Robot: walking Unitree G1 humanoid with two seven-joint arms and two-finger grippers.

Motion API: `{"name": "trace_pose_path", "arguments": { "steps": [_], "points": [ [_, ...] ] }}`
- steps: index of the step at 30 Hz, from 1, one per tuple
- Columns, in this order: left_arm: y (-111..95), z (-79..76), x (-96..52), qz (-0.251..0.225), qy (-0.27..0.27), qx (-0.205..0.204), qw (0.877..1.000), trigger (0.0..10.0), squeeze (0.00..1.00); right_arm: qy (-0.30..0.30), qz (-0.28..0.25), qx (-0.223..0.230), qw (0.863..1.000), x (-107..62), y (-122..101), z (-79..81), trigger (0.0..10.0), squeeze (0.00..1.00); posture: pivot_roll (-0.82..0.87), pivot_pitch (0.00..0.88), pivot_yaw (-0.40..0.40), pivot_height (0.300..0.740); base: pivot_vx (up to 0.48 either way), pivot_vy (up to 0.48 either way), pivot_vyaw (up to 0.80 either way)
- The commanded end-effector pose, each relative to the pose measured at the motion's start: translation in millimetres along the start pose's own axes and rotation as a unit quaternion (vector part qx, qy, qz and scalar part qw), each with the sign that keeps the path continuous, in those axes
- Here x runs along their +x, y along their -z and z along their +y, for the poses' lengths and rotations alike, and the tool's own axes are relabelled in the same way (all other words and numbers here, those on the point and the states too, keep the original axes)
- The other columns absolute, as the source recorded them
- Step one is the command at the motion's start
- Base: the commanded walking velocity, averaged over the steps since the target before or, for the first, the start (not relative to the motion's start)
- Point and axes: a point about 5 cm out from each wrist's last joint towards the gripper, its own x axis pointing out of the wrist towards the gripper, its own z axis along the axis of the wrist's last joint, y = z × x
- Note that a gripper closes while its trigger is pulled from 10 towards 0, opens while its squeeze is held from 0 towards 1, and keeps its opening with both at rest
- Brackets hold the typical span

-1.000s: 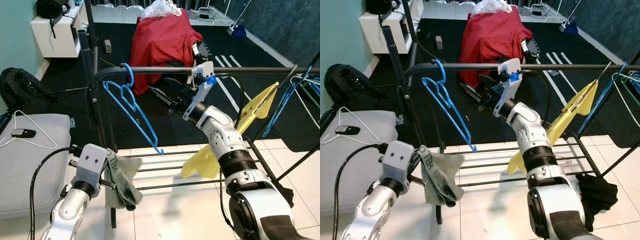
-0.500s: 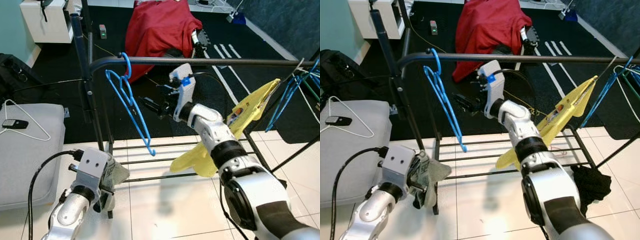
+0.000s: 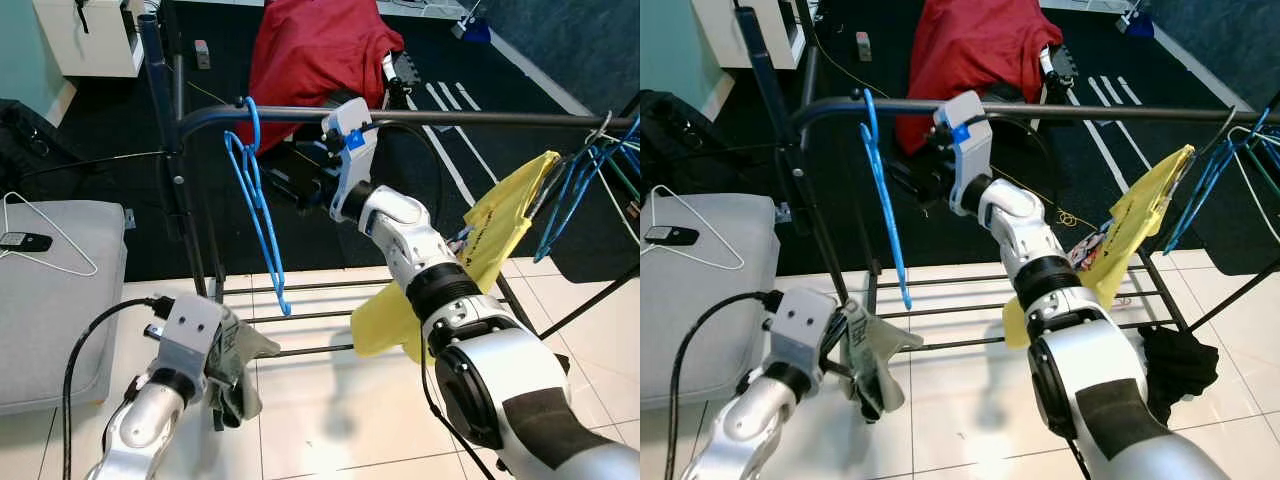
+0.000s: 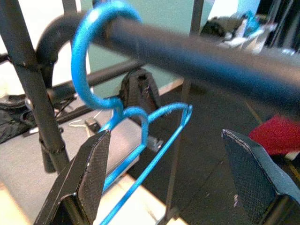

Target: Hang hanger

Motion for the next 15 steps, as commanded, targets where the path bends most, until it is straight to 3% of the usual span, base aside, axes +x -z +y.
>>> {"name": "trace_pose_path", "arguments": {
  "steps": [1, 6, 7, 8, 9, 15],
  "points": [
    [-1.4, -5.0, 4.4, 0.001, 0.014, -0.005, 1.0, 10.0, 0.0, 0.017, -0.007, -0.01, 1.0, -8.5, 1.8, -6.2, 10.0, 1.0, -0.05, 0.216, -0.089, 0.735, 0.0, 0.0, 0.0],
    [-8.2, -5.0, 12.0, -0.012, 0.022, -0.002, 1.0, 10.0, 0.0, 0.035, 0.01, -0.017, 0.999, -21.2, 12.6, -11.7, 10.0, 1.0, -0.05, 0.203, -0.069, 0.735, 0.0, 0.0, 0.0],
    [-11.3, -5.0, 15.9, -0.018, 0.026, -0.002, 0.999, 10.0, 0.0, 0.048, 0.02, -0.019, 0.998, -32.8, 21.3, -15.1, 10.0, 1.0, -0.06, 0.195, -0.056, 0.735, 0.0, 0.0, 0.0],
    [-11.3, -5.0, 15.9, -0.018, 0.026, -0.002, 0.999, 10.0, 0.0, 0.048, 0.02, -0.019, 0.998, -32.8, 21.3, -15.1, 10.0, 1.0, -0.06, 0.195, -0.056, 0.735, 0.0, 0.0, 0.0],
    [-15.2, -5.7, 20.2, -0.025, 0.032, -0.001, 0.999, 10.0, 0.0, 0.067, 0.032, -0.021, 0.997, -46.3, 29.9, -19.6, 10.0, 1.0, -0.07, 0.189, -0.045, 0.735, 0.0, 0.0, 0.0],
    [-18.1, -6.1, 23.9, -0.03, 0.038, 0.0, 0.999, 10.0, 0.0, 0.079, 0.04, -0.023, 0.996, -56.2, 35.5, -22.7, 10.0, 1.0, -0.07, 0.184, -0.037, 0.735, 0.0, 0.0, 0.0]
  ]
}}
